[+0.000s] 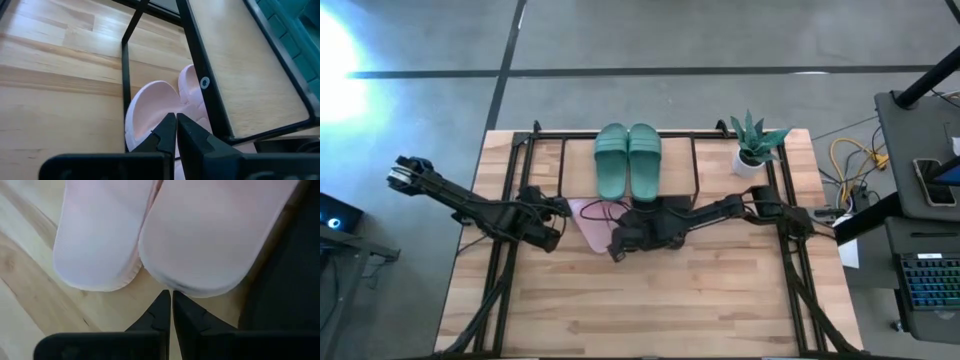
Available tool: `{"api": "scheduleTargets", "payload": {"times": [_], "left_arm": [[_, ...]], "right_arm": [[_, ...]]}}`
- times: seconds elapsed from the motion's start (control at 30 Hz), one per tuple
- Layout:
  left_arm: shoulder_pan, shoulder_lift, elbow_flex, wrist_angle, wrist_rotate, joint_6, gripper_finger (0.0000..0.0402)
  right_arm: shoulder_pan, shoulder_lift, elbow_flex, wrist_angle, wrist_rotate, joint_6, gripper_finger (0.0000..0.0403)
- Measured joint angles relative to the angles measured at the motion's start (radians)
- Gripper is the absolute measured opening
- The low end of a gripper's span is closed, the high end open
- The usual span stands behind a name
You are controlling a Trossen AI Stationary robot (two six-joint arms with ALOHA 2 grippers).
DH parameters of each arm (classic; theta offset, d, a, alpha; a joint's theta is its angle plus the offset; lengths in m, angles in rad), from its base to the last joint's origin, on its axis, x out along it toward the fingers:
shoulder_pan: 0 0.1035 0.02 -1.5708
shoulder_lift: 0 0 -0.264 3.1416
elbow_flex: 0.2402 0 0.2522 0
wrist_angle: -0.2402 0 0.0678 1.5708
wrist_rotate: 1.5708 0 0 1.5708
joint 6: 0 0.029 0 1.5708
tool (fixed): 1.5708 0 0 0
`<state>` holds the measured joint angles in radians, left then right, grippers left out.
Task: Pick and place slides into the shelf
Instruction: Adjust the slides under the shelf
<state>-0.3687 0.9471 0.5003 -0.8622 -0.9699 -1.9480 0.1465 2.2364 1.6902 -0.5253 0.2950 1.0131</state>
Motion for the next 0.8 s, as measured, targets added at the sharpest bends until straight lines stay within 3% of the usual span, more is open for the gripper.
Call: {"api": "scheduleTargets", "payload": {"times": [0.23, 0.47, 0.57, 0.8], "left_arm": [[0.0, 0.006, 0.0, 0.01, 0.001, 0.001, 0.0], [0.0, -0.004, 0.0, 0.01, 0.011, 0.047, 0.0], [0.0, -0.011, 0.0, 0.01, 0.013, 0.049, 0.0], [0.0, -0.012, 0.0, 0.025, 0.012, 0.047, 0.0]], "right_arm": [[0.002, 0.0, 0.023, 0.004, -0.045, -0.032, 0.0012], [0.126, -0.003, 0.076, 0.013, -0.095, -0.05, 0.0012], [0.155, 0.007, 0.087, 0.064, -0.144, -0.048, 0.0012], [0.137, 0.095, 0.111, 0.178, -0.148, -0.012, 0.0012]]}}
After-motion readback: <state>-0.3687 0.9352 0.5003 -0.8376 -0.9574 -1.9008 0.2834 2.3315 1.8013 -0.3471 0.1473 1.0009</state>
